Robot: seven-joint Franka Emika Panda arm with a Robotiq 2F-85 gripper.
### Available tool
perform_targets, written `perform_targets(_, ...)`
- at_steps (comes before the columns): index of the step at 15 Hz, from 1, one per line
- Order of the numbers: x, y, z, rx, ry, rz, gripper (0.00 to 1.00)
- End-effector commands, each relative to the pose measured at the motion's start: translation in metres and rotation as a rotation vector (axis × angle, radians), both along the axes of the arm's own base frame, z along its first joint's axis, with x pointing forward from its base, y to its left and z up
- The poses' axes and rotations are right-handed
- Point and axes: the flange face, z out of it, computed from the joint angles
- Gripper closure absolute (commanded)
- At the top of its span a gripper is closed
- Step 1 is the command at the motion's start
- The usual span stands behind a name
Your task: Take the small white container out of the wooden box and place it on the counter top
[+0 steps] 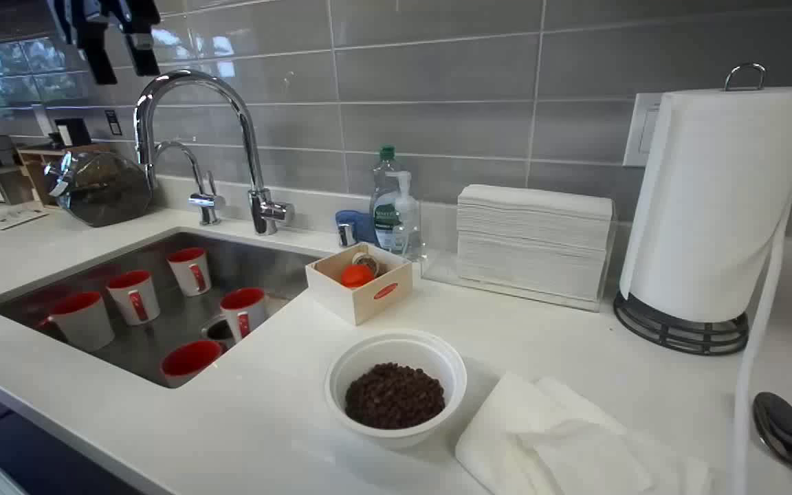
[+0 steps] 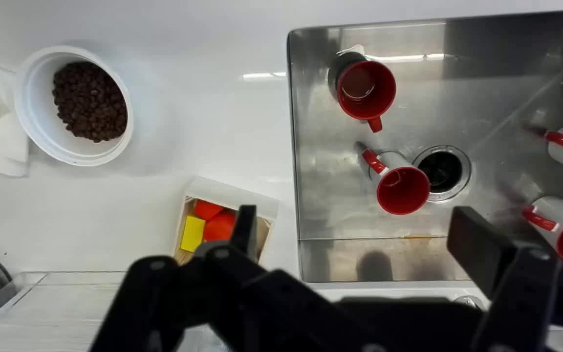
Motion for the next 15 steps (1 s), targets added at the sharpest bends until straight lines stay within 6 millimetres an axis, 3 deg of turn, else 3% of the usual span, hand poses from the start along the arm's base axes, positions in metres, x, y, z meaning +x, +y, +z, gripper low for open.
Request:
perform_targets(1, 0.0, 0.0, 0.001, 0.0, 0.0, 0.0, 0.0)
perform_targets(3, 0.004, -0.002, 0.0, 0.007, 0.021, 0.027, 0.0)
perform_targets(7, 0.024, -0.013, -0.017, 0.027, 0.108, 0.255, 0.0)
perform_targets(15, 0.101, -0.059, -0.091, -0.033, 0.278, 0.636, 0.0)
